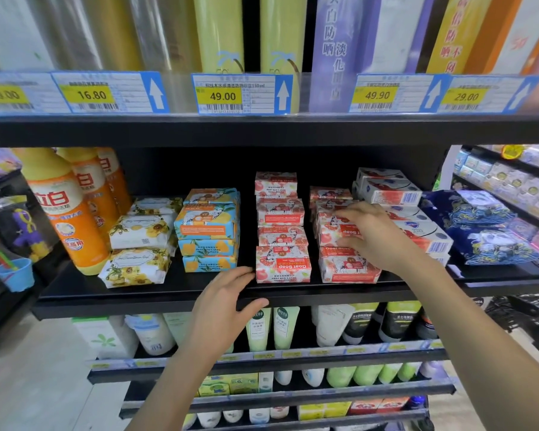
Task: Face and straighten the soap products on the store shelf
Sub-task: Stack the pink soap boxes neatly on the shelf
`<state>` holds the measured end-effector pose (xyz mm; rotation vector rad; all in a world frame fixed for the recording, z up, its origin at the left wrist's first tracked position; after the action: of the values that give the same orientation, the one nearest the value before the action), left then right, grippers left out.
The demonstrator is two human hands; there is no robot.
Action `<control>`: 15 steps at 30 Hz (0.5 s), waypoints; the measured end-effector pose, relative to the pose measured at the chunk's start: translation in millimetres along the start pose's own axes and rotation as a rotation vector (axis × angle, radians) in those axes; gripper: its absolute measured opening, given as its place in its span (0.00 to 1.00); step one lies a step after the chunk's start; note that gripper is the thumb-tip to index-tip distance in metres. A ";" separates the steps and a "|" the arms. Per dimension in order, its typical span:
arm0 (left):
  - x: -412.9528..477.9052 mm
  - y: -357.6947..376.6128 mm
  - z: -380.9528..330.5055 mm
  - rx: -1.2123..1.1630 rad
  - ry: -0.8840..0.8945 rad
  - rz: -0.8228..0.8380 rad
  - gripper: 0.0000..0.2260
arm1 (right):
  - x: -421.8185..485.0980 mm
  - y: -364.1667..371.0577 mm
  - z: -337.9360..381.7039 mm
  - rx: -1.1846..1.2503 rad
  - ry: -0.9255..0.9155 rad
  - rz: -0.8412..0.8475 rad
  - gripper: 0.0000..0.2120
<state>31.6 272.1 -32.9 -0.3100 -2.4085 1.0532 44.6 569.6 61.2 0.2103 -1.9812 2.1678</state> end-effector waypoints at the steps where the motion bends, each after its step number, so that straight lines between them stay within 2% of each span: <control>1: -0.6 0.6 0.6 0.004 0.003 -0.002 0.26 | 0.8 0.3 0.2 0.016 0.003 0.012 0.29; 7: -0.4 0.2 0.3 0.003 0.000 -0.016 0.25 | 19.4 -12.8 26.2 0.119 -0.030 0.035 0.32; 11: 0.3 -1.5 0.5 -0.007 -0.006 -0.008 0.26 | 63.9 -20.2 42.3 0.259 -0.014 0.068 0.37; 15: 1.3 -2.9 0.5 -0.016 -0.015 -0.001 0.26 | 111.8 -16.9 46.6 0.287 0.028 0.123 0.42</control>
<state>30.2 270.4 -30.6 -0.3071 -2.4311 1.0397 -61.2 530.2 108.3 0.1007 -1.7021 2.5142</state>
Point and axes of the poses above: each hand's wrist, its own x-axis towards the middle knuckle, its own y-axis out of the palm, z = x × y, the point moved 1 cm from there along x, towards the middle knuckle, and after that the axes turned 7 degrees about -x, right-handed, at the moved point
